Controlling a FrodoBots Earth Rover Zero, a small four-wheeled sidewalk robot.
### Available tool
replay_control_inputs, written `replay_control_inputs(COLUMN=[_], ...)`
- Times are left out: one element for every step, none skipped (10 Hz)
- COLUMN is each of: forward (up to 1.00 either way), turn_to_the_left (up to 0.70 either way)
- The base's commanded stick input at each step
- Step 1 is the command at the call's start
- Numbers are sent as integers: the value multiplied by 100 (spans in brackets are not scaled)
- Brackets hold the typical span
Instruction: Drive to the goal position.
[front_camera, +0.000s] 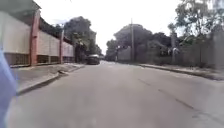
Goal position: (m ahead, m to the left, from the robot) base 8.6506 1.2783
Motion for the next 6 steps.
replay_control_inputs(forward=[100, 100, 100, 100, 100, 100], turn_to_the_left=[5, 10, 1, 7, 0, 0])
